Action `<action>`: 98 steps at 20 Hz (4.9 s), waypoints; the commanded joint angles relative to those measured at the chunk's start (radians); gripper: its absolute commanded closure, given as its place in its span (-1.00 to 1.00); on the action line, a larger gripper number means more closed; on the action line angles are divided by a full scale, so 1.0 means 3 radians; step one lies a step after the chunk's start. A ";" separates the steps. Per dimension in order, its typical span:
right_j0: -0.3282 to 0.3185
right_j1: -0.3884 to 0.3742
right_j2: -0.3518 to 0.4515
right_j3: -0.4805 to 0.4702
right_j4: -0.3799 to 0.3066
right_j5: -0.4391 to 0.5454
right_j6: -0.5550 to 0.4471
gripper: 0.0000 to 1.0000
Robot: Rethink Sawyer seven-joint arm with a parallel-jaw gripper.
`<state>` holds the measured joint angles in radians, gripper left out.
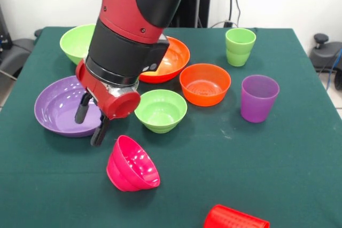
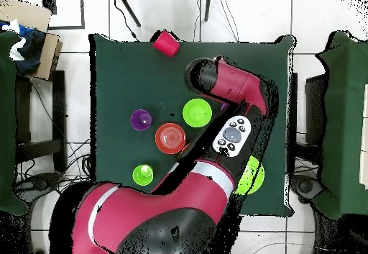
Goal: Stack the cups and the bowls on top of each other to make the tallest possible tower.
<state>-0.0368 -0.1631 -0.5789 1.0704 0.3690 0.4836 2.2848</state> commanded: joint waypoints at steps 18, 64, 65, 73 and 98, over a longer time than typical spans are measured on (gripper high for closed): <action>-0.0042 0.0373 0.0173 -0.0166 0.0048 -0.0002 0.0481 -1.00; -0.0014 -0.0380 0.0336 0.1035 -0.0223 -0.0224 0.0119 -1.00; -0.0001 -0.0377 0.0325 0.1026 -0.0219 -0.0209 0.0129 -1.00; -0.0001 -0.0383 0.0314 0.1029 -0.0212 -0.0202 0.0149 -1.00; -0.0096 -0.0047 0.0472 0.0966 -0.0103 -0.0777 0.0283 -1.00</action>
<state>-0.0579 -0.2314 -0.5966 1.3223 0.3731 0.2532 2.2848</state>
